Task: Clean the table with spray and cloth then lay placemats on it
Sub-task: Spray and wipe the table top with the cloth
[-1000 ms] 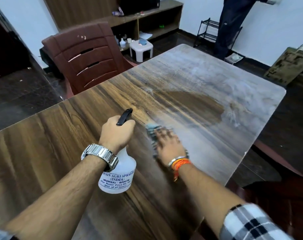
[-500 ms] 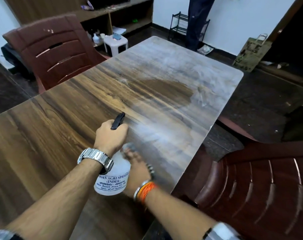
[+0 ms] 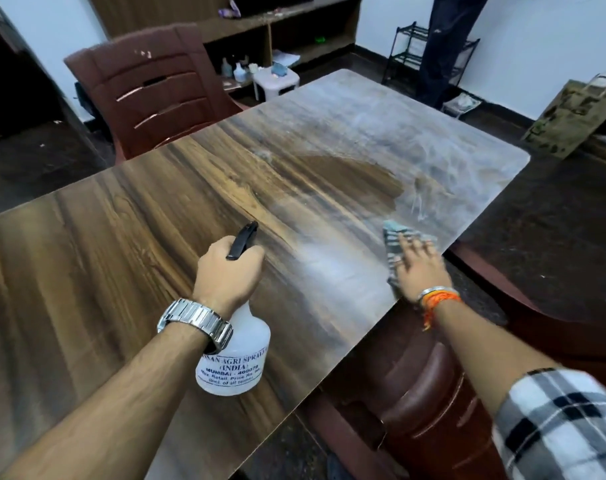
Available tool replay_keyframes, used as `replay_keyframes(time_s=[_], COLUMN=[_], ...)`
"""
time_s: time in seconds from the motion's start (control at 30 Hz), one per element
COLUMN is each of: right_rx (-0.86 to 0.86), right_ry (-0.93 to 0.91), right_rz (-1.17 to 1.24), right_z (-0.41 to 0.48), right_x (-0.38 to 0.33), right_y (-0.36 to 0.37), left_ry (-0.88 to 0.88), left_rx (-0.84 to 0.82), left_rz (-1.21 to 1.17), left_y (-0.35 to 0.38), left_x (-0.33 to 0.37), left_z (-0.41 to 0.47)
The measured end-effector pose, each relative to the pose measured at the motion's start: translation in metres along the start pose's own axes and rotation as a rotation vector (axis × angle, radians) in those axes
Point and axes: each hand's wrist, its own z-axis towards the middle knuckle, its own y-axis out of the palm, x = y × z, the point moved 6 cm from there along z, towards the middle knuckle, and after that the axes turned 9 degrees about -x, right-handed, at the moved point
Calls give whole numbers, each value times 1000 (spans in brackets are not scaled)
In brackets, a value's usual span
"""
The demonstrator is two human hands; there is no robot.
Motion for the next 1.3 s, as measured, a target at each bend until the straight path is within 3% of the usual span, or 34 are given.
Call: replay_keyframes(time_s=[0.13,0.3,0.43,0.53,0.7,0.77,1.03,1.3], right_rx=[38,-38,-77,-60,27,26,52,22], right_ry=[104,-546,-744,-648,-191,-88,-60,-131], right_rz=[-10,-127,-171,-181,-71,-32,-57,-38], right_z=[-5,-55,-41,13,93,96,94,99], right_x=[-14,-137,-140,-101,-2,16,10,13], right_y=[-5,29,27,6,-39,-41,-39,-35], left_ry=[-24,-71,-65,-56,-55,-60,-63,-71], left_rx=[67,81,68,65,81,96,140,187], left_rz=[-24,-90,-102,-81,-92,-84,-139,-141], left_y=[5,36,60,71,73,70,68,112], left_x=[-6,2,19,24,17,13,2,31], left_z=[-9,-15,-17,-15,-16,-21,-44,-56])
